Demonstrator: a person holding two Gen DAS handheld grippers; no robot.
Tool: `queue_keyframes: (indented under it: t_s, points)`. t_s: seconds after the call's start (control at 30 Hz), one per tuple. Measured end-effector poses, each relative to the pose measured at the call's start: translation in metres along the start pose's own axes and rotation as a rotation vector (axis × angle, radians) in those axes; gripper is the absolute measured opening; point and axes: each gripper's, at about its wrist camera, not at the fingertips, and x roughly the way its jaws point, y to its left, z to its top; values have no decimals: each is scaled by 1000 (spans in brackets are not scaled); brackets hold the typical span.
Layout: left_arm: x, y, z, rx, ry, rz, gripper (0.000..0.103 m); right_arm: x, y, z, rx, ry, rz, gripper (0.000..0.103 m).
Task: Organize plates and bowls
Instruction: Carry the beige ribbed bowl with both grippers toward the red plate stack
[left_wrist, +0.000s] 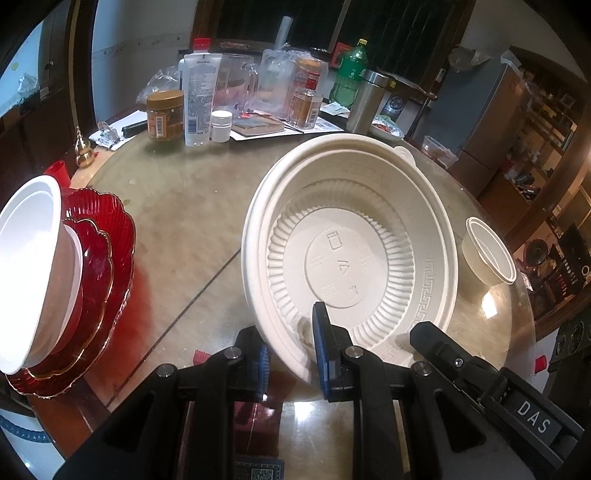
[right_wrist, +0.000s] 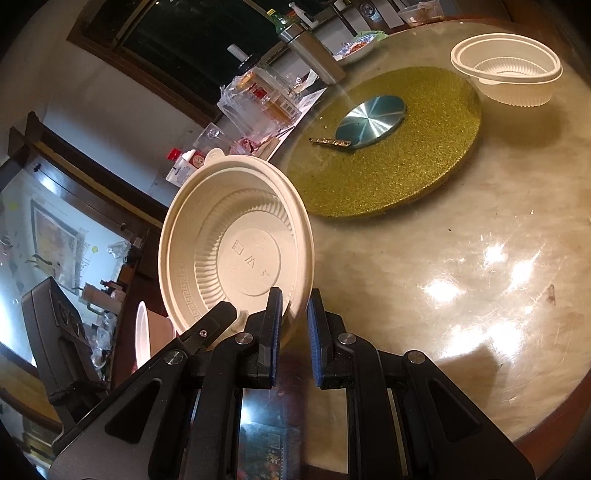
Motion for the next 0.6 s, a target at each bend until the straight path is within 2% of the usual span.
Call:
queue_keyframes:
  t_s: [0.6]
  points:
    - [-21, 13, 5, -15, -47, 5, 20, 0, 24, 3, -41, 5, 30, 13]
